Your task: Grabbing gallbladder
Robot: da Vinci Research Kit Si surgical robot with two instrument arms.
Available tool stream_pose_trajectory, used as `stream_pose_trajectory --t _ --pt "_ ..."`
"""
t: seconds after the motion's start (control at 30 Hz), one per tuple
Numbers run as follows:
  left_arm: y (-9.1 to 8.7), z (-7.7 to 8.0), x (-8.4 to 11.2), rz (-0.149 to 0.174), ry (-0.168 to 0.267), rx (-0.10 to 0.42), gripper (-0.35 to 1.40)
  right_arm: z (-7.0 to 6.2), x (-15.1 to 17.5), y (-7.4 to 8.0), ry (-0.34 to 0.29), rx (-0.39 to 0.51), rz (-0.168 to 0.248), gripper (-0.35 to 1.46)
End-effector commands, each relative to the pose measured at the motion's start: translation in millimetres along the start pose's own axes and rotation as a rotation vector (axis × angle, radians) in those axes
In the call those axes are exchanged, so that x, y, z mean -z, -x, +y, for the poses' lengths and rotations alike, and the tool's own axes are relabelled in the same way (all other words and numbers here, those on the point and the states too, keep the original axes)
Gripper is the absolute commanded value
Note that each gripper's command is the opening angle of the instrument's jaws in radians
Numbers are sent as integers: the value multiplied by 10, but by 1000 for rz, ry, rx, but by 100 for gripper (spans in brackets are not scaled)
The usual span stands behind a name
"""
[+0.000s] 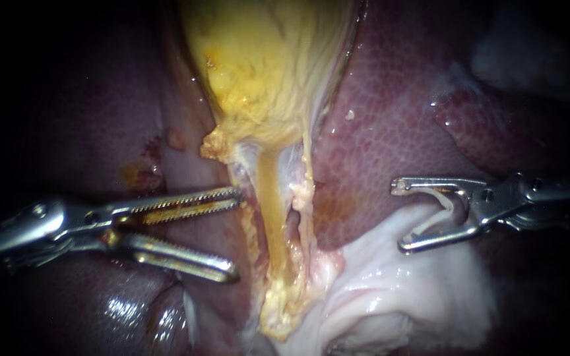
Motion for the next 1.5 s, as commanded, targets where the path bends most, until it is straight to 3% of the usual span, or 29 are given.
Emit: stream_pose_trajectory --t 0.03,0.27,0.63,0.73,1.07,1.2,1.5 --pt "0 0 0 0 0 0 66 0 0 0 0 0 0 60" --pt "10 2 8 2 5 1 66 0 0 0 0 0 0 60" --pt "79 33 55 -43 66 -39 68 0 -1 0 1 -7 1 60" --pt "87 41 59 -48 76 -44 68 0 -1 0 1 -7 1 60" --pt "70 62 39 -50 91 -51 66 0 -1 0 1 -7 1 60" --pt "61 62 30 -51 100 -62 62 0 -1 0 1 -7 1 60" --pt "37 62 17 -52 99 -24 47 0 -1 -1 1 -6 1 60"
